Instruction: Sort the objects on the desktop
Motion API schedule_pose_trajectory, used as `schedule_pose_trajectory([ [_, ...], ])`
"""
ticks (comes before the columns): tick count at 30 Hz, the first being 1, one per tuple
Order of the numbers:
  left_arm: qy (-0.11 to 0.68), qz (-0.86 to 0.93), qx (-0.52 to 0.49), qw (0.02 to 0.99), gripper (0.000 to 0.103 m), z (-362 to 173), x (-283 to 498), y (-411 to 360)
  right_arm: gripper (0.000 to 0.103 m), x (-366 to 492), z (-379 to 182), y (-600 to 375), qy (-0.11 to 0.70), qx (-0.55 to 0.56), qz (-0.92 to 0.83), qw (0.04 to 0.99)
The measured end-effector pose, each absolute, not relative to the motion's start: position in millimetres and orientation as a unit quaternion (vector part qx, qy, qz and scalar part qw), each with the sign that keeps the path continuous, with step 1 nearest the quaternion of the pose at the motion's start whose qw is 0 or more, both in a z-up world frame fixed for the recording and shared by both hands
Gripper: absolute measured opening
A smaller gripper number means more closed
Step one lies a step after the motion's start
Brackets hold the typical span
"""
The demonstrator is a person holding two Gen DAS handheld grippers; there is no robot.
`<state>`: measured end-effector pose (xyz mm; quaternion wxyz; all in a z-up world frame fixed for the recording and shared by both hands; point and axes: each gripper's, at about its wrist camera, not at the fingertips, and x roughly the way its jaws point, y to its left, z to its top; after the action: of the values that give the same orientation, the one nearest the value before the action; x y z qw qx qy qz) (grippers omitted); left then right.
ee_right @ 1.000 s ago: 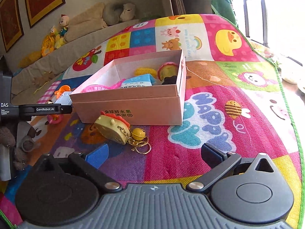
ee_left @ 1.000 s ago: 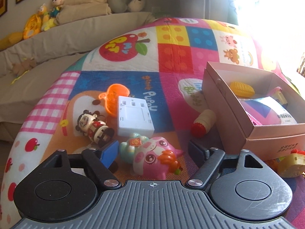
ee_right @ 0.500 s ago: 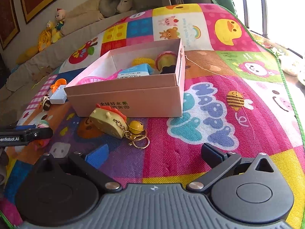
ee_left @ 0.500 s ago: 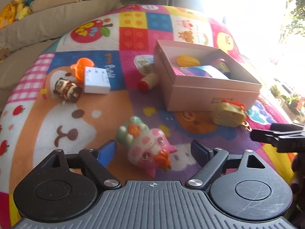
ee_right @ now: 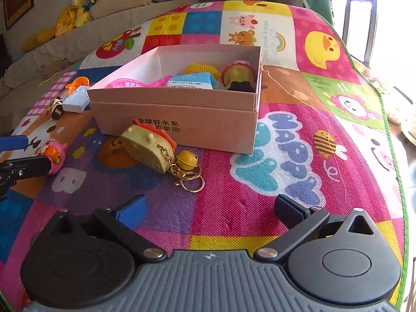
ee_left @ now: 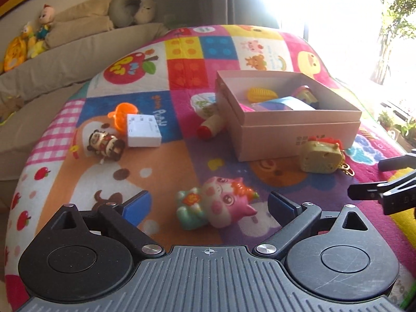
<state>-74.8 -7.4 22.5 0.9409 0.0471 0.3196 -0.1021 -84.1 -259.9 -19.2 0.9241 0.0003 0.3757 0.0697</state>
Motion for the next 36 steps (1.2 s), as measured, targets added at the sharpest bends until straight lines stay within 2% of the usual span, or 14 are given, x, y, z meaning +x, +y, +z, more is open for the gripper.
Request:
schedule_pose_trajectory([
  [4,0.334,-0.094,0.022,0.937,0.101,12.4,-76.4,5.9,0.103,-90.8,0.5,-263.7,0.332,0.036,0.110,0.936],
  [5,0.338,-0.093,0.014,0.937,0.101,10.1,-76.6,8.4,0.098,-91.1,7.9,-262.6,0.318,0.037,0.113,0.941],
  [6,0.341,-0.093,0.006,0.936,0.101,8.4,-76.6,10.7,0.087,-90.0,13.9,-260.5,0.307,0.034,0.112,0.944],
  [7,0.341,-0.095,0.000,0.935,0.101,8.2,-76.7,12.6,0.080,-86.5,19.7,-256.1,0.303,0.022,0.109,0.947],
  [9,0.336,-0.095,-0.008,0.937,0.102,8.8,-77.9,15.0,0.055,-78.6,23.9,-248.0,0.308,0.002,0.114,0.945],
  [11,0.334,-0.095,-0.015,0.938,0.102,8.4,-79.5,16.6,0.049,-68.8,25.4,-241.2,0.323,0.002,0.134,0.937],
  [16,0.330,-0.095,-0.031,0.939,0.102,9.1,-79.9,21.6,0.050,-54.9,23.0,-233.1,0.334,0.019,0.171,0.927],
  [18,0.328,-0.093,-0.039,0.939,0.102,9.5,-80.8,23.7,0.065,-54.0,22.5,-233.4,0.352,0.030,0.195,0.915],
  [22,0.326,-0.096,-0.055,0.939,0.103,9.2,-80.8,28.4,0.068,-85.3,33.5,-227.8,0.360,0.006,0.273,0.892],
  [24,0.328,-0.097,-0.061,0.938,0.103,8.7,-80.0,29.8,0.080,-102.5,36.8,-224.8,0.341,-0.029,0.264,0.902],
  [25,0.328,-0.097,-0.062,0.938,0.103,8.5,-79.8,30.3,0.082,-109.4,37.3,-224.4,0.330,-0.045,0.253,0.908],
  [32,0.326,-0.097,-0.059,0.939,0.103,8.7,-80.5,30.2,0.084,-87.0,29.1,-234.8,0.350,0.006,0.217,0.911],
  [36,0.327,-0.097,-0.060,0.938,0.103,8.3,-80.8,29.8,0.084,-67.9,15.1,-216.4,0.357,-0.018,0.229,0.905],
])
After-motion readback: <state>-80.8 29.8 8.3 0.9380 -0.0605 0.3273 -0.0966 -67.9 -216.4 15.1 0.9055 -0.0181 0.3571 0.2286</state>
